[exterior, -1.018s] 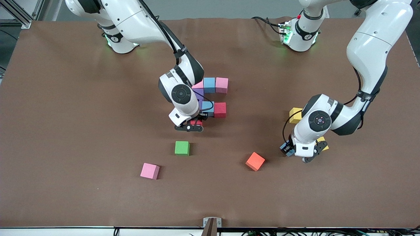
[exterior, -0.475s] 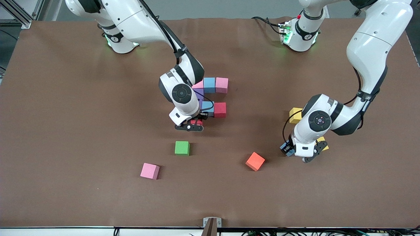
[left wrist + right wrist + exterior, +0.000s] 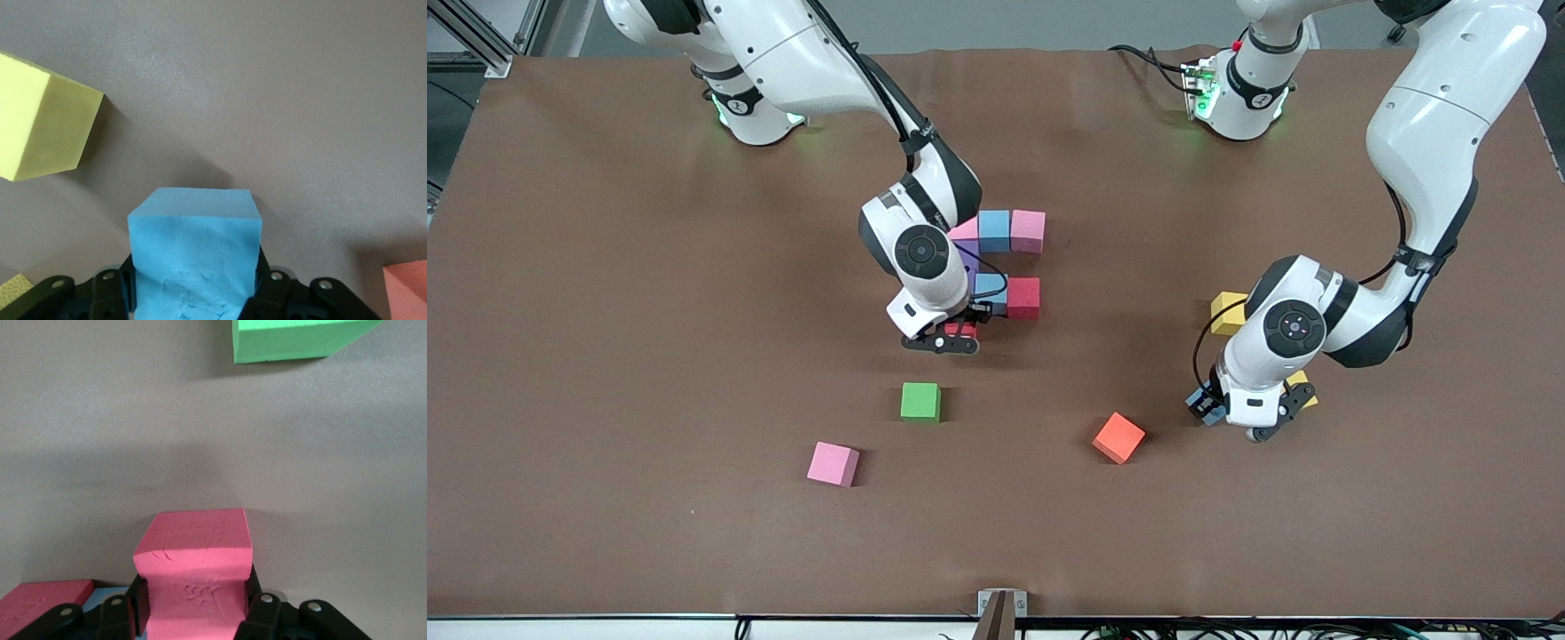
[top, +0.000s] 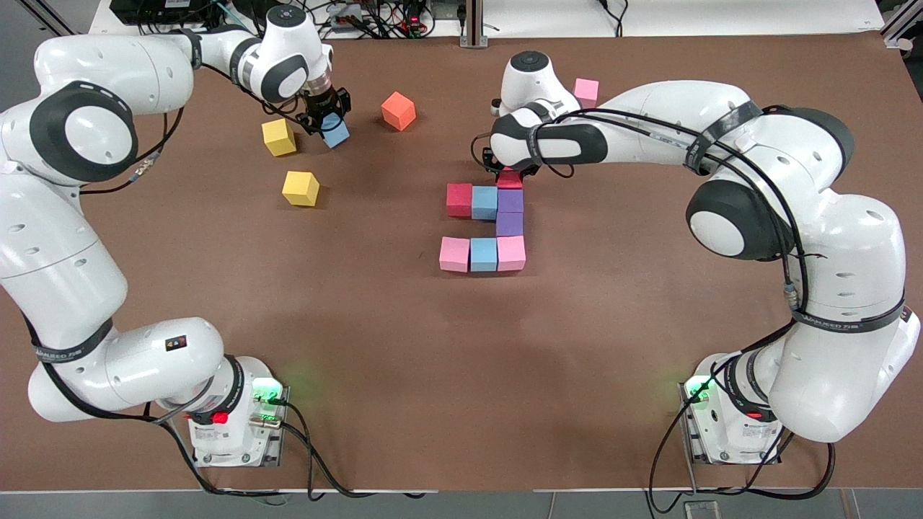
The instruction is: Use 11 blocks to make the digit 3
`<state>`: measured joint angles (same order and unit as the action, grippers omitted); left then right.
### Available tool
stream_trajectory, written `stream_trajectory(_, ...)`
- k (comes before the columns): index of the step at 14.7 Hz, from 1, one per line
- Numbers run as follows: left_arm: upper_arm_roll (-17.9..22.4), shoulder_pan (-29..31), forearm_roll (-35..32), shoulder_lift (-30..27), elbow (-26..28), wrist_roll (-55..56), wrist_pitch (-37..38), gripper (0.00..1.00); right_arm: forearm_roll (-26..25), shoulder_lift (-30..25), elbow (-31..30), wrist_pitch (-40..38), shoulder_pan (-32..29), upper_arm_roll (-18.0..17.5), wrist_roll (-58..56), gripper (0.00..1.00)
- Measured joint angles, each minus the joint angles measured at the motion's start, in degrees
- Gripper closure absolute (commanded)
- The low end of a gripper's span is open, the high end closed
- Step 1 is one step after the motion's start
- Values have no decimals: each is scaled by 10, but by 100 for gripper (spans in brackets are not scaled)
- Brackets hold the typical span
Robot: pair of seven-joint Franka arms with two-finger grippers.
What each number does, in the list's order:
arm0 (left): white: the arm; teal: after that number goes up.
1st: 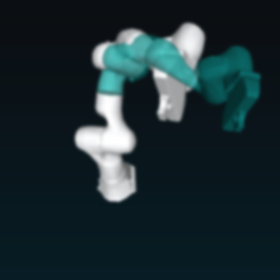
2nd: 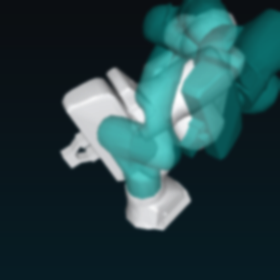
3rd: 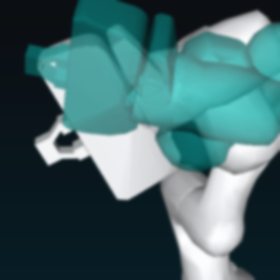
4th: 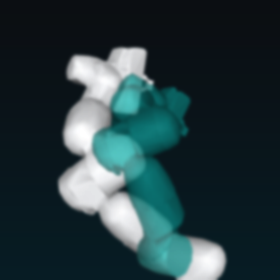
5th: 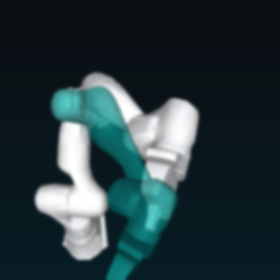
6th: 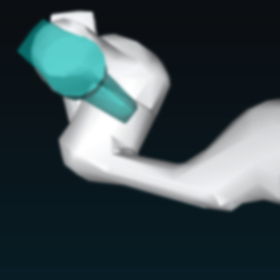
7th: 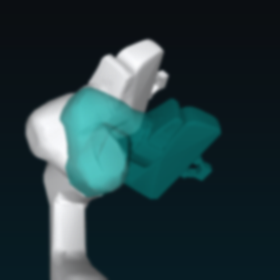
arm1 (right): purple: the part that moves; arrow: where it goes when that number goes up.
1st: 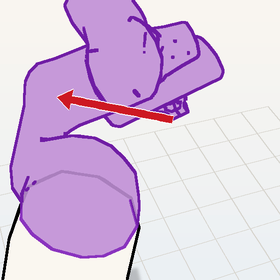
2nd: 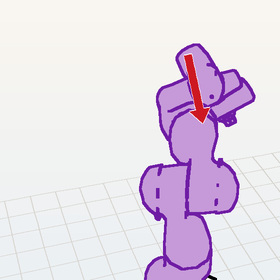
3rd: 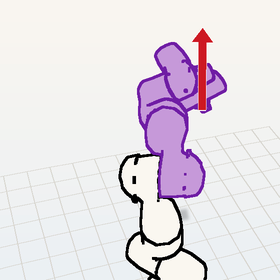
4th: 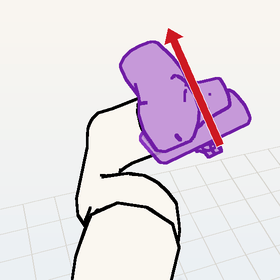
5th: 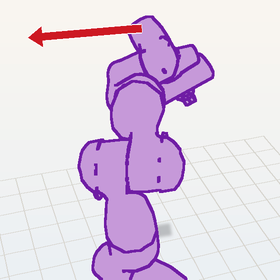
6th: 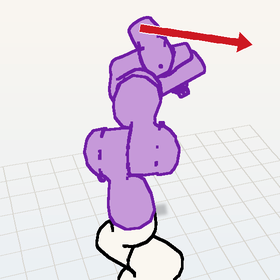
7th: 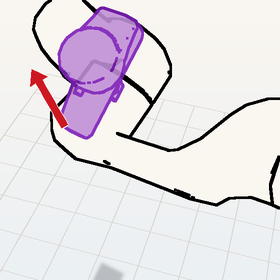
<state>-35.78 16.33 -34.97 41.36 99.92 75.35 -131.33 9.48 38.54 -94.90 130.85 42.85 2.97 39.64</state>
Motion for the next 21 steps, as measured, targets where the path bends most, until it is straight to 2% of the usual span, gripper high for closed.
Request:
stream_trajectory(10,0,0,0,0,-2,0,0,54,0,-4,-7,1,3,0,2,99)
stream_trajectory(12,0,0,0,0,-2,0,0,54,0,-4,-7,1,3,0,2,96)
stream_trajectory(13,0,0,0,0,-2,0,0,54,0,-4,-7,1,3,0,2,89)
stream_trajectory(14,0,0,0,0,-2,0,0,54,0,-4,-7,1,3,0,2,75)
stream_trajectory(15,0,0,0,0,-2,0,0,54,0,-4,-7,1,3,0,2,40)
stream_trajectory(16,0,0,0,0,-2,0,0,54,0,-4,-7,1,3,0,2,0)
stream_trajectory(21,0,0,0,0,-2,0,0,54,0,1,-17,0,4,0,2,0)
